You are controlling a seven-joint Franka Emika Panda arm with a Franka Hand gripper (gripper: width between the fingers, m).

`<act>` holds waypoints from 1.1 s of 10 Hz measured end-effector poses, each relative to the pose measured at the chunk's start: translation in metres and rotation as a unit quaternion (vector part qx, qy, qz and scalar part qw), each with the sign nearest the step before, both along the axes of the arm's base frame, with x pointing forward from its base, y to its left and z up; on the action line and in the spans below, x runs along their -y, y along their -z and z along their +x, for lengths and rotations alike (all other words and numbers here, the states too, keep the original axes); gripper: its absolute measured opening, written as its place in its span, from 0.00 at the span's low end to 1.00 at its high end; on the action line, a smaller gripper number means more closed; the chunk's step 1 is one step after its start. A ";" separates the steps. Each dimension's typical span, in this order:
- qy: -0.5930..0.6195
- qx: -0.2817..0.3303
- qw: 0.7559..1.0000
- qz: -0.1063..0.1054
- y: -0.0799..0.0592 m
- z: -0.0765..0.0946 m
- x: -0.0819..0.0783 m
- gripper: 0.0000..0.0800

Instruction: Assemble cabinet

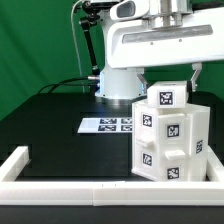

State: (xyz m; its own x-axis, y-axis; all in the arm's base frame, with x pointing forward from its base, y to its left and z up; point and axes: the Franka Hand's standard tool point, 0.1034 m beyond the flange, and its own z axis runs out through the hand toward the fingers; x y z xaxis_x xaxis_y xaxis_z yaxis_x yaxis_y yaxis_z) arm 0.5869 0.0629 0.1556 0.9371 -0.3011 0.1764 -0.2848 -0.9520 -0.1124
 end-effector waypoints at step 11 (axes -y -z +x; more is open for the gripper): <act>0.383 -0.027 0.917 0.110 -0.001 0.000 -0.014 0.70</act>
Offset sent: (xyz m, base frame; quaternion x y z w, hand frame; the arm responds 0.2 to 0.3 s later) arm -0.0030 0.0049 0.0018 0.0106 -0.0091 0.1967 0.9804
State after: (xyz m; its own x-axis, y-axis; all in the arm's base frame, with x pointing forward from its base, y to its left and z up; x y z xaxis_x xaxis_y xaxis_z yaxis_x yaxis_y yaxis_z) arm 0.5867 0.0774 0.1562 0.4415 -0.8973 -0.0070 -0.8710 -0.4266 -0.2437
